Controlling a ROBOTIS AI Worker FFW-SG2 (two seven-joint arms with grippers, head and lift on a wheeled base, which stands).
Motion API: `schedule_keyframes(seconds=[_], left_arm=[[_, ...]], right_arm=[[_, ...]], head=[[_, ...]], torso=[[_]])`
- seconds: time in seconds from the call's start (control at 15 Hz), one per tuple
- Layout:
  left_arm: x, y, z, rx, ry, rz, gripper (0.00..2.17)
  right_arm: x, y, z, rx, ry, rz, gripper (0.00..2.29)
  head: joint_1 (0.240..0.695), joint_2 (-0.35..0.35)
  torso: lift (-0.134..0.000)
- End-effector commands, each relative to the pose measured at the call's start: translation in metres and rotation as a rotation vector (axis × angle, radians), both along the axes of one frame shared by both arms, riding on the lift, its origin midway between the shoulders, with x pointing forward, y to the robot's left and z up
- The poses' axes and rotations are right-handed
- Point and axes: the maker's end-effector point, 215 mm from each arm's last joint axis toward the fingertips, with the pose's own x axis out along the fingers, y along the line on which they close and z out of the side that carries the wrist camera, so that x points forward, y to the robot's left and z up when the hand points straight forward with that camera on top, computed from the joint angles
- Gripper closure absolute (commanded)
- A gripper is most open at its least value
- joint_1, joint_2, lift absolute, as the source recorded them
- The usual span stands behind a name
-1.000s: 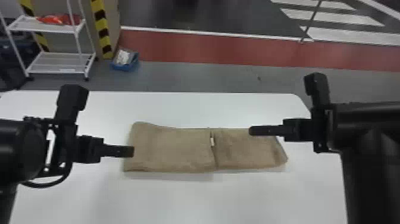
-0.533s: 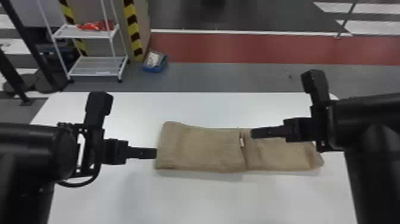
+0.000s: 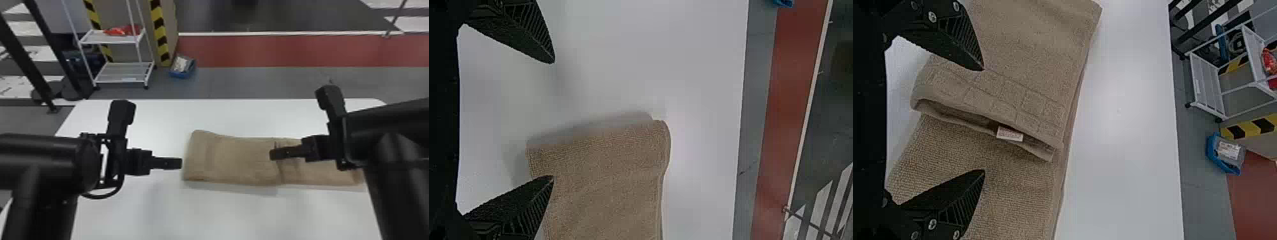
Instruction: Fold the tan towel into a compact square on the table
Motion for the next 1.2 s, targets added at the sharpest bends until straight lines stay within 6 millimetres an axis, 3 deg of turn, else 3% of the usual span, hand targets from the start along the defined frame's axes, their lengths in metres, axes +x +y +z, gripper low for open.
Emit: schedule_keyframes(seconds=[0.0, 0.67, 0.8, 1.13], left_arm=[[0.000, 0.002, 0.000, 0.001, -0.001, 0.001, 0.07], [-0.002, 0.004, -0.004, 0.001, 0.004, 0.005, 0.07], [-0.002, 0.004, -0.004, 0.001, 0.003, 0.005, 0.07], [-0.001, 0.005, -0.004, 0.003, 0.001, 0.005, 0.07]], right_arm=[[-0.002, 0.003, -0.011, -0.009, 0.036, 0.000, 0.17], [-0.007, 0.010, -0.029, -0.035, 0.086, 0.009, 0.23], [-0.007, 0.009, -0.032, -0.040, 0.095, 0.009, 0.38], [-0.004, 0.010, -0.030, -0.040, 0.089, 0.004, 0.41]], head=[[0.695, 0.060], [0.695, 0.073], [0.695, 0.075], [0.695, 0.077]], torso=[[-0.124], [-0.124], [-0.124], [-0.124]])
